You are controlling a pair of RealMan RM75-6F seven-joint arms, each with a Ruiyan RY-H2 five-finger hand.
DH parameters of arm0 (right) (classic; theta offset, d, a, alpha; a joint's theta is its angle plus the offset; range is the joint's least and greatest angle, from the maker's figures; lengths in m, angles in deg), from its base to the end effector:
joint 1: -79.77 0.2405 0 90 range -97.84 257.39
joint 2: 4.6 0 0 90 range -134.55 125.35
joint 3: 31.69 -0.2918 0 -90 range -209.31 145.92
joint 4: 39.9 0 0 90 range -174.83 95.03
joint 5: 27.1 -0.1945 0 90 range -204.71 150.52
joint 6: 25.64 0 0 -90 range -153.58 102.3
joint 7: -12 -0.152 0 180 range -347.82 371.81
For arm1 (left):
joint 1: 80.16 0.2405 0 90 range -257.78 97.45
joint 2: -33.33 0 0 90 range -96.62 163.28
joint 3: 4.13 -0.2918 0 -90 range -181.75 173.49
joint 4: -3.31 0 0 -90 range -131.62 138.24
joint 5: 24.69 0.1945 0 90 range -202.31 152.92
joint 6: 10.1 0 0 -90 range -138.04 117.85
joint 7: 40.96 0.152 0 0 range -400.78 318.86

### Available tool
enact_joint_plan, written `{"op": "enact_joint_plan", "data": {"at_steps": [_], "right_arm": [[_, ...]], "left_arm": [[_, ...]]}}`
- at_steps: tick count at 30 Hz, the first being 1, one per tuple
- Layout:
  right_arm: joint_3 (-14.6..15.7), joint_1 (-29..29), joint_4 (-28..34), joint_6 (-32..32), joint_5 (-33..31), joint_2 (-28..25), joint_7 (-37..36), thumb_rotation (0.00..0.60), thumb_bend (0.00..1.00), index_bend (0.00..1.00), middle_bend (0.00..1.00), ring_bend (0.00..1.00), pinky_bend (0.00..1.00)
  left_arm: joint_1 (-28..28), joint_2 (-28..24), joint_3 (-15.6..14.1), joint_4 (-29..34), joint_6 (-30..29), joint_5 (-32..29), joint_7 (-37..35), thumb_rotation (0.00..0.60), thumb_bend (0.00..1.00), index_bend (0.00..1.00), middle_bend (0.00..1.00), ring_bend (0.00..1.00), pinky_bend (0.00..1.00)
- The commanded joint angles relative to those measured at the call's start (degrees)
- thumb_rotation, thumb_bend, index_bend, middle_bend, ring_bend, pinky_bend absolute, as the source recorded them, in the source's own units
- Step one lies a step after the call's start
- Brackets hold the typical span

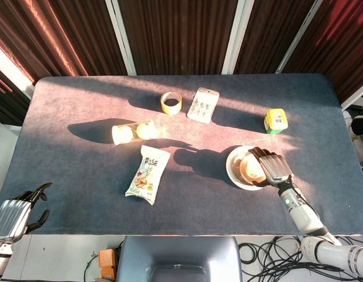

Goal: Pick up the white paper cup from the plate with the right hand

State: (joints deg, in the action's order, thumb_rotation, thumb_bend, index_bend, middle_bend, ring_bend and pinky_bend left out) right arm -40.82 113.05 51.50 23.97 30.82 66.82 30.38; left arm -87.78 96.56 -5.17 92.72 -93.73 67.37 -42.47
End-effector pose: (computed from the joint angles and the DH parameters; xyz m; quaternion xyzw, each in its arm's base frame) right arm -0.2688 -0.3481 0.0900 0.7088 -0.4415 0.2667 0.4812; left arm -0.3314 0.1928 0.1793 -0.6580 -0.3641 -0.3780 0.5400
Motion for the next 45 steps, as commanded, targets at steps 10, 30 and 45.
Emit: {"op": "enact_joint_plan", "data": {"at_steps": [10, 30, 45], "right_arm": [[0.6, 0.6, 0.7, 1.1, -1.1, -0.5, 0.0, 0.600, 0.11, 0.16, 0.10, 0.14, 0.28], [1.7, 2.3, -0.5, 1.6, -4.2, 0.6, 2.0, 0.600, 0.11, 0.27, 0.23, 0.31, 0.67], [2.4, 2.4, -0.7, 3.0, -5.0, 0.8, 2.5, 0.600, 0.11, 0.46, 0.37, 0.51, 0.77]], "left_arm": [[-0.1, 0.0, 0.0, -0.2, 0.1, -0.1, -0.3, 0.600, 0.35, 0.21, 0.46, 0.42, 0.63], [0.1, -0.1, -0.2, 0.1, -0.1, -0.1, 0.1, 0.600, 0.35, 0.21, 0.47, 0.42, 0.63], [0.2, -0.2, -0.2, 0.3, -0.2, -0.2, 0.3, 0.600, 0.35, 0.21, 0.47, 0.42, 0.63]]}}
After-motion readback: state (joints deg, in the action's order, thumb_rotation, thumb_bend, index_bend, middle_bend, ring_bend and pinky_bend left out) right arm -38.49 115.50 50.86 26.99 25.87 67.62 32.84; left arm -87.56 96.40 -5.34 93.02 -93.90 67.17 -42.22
